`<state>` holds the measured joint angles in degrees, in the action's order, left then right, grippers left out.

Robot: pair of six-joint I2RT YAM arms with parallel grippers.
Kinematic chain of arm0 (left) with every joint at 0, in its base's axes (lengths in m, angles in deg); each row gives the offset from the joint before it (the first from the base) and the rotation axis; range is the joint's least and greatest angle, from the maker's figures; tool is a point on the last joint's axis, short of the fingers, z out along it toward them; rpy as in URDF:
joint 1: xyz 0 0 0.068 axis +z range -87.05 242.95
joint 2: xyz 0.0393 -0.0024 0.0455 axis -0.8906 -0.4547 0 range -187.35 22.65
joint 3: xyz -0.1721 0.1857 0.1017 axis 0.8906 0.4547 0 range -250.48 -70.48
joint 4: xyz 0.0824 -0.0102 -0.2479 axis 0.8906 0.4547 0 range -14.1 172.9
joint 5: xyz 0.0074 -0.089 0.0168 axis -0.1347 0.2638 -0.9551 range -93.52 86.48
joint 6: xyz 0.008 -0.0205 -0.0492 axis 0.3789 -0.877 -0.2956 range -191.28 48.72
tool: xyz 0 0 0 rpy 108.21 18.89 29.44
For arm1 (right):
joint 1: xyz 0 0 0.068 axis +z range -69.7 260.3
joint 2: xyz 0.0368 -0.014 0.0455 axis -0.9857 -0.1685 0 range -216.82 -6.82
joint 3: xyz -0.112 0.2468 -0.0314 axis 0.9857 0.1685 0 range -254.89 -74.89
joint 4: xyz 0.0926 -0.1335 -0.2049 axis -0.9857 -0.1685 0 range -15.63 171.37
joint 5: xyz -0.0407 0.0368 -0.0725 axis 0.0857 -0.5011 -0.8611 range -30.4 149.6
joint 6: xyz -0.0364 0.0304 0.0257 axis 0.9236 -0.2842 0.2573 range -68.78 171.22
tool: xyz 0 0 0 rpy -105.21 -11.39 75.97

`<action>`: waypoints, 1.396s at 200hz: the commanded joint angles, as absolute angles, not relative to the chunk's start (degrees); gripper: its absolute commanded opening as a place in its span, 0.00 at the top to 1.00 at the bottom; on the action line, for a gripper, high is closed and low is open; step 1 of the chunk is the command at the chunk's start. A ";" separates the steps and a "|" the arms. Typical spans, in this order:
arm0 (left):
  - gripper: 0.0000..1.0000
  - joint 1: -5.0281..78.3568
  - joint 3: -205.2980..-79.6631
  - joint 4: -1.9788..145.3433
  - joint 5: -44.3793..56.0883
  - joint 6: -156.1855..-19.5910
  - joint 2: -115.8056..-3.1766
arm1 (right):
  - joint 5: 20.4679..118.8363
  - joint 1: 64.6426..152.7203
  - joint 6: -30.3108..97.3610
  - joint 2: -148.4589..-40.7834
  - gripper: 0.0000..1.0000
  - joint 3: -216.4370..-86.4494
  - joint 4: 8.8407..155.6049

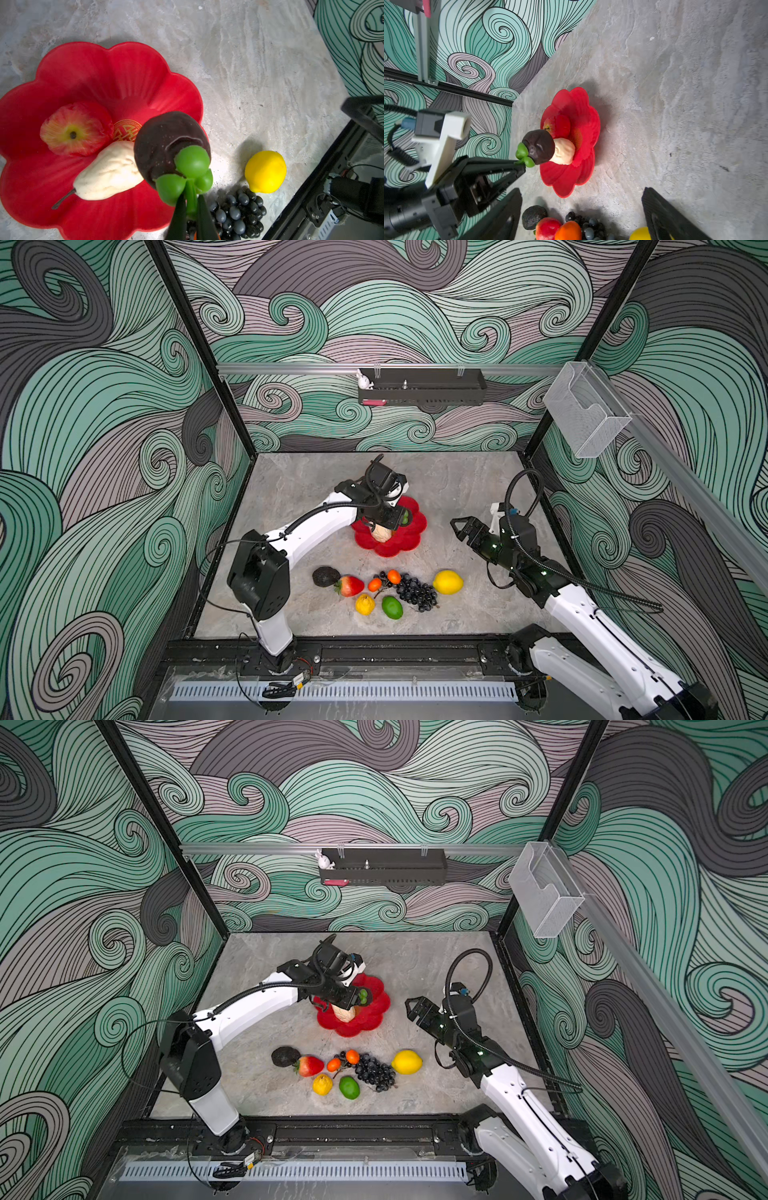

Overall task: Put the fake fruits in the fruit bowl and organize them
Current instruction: 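Carry the purple fruit over the bowl with the left gripper while the right gripper withdraws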

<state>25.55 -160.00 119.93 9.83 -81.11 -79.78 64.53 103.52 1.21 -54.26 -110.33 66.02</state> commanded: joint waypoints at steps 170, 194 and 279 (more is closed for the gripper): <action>0.91 28.58 -205.72 152.63 11.21 -84.30 -114.58 | 62.77 103.67 3.50 -47.69 0.09 -103.14 59.31; 0.91 28.76 -207.76 153.48 9.25 -84.79 -116.70 | 62.59 103.76 3.32 -47.60 0.09 -102.88 59.46; 0.87 29.03 -209.05 152.81 7.12 -85.56 -118.88 | 60.65 104.12 3.15 -47.24 0.09 -102.78 58.35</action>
